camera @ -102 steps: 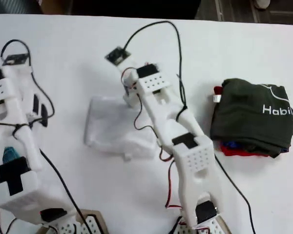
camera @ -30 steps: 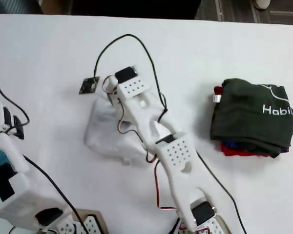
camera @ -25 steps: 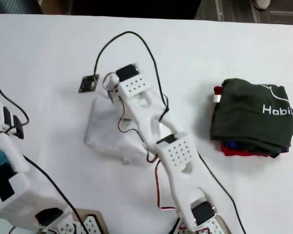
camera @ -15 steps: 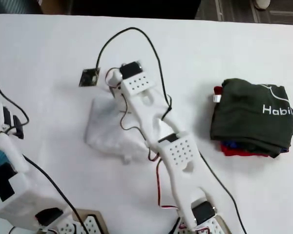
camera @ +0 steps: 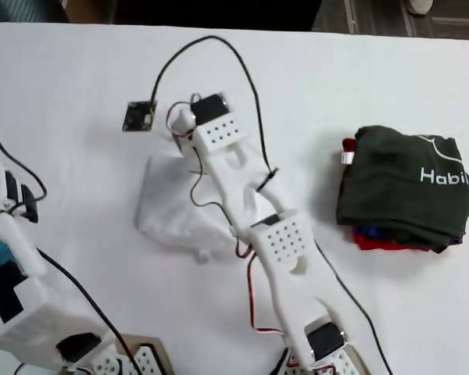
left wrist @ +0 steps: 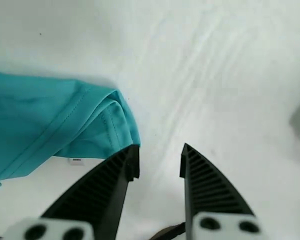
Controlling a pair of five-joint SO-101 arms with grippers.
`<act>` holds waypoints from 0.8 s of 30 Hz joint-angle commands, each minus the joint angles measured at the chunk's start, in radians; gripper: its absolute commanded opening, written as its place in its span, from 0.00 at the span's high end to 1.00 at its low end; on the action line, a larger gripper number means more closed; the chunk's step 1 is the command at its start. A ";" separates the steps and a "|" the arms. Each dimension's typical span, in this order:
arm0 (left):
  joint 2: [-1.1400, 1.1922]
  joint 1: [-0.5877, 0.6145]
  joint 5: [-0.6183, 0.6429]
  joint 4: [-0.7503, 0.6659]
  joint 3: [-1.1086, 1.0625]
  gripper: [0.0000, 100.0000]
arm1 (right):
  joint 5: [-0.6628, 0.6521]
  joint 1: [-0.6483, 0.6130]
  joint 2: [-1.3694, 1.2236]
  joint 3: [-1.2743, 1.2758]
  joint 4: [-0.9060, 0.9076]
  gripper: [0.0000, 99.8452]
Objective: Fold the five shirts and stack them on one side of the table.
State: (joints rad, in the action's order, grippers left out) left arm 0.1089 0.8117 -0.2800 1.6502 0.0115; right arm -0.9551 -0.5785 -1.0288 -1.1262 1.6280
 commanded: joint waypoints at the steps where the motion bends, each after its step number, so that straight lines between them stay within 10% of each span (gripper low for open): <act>1: -0.051 0.005 -0.005 0.002 0.002 0.84 | -0.002 0.013 -0.041 -0.038 -0.067 0.77; 24: -0.051 0.009 -0.005 0.002 0.001 0.84 | -0.006 -0.012 -0.133 0.038 0.082 0.72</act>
State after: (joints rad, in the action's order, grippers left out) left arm 0.1089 0.8117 -0.2800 1.6487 0.0084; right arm -0.9536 -0.5723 -1.1592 -1.1308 1.6801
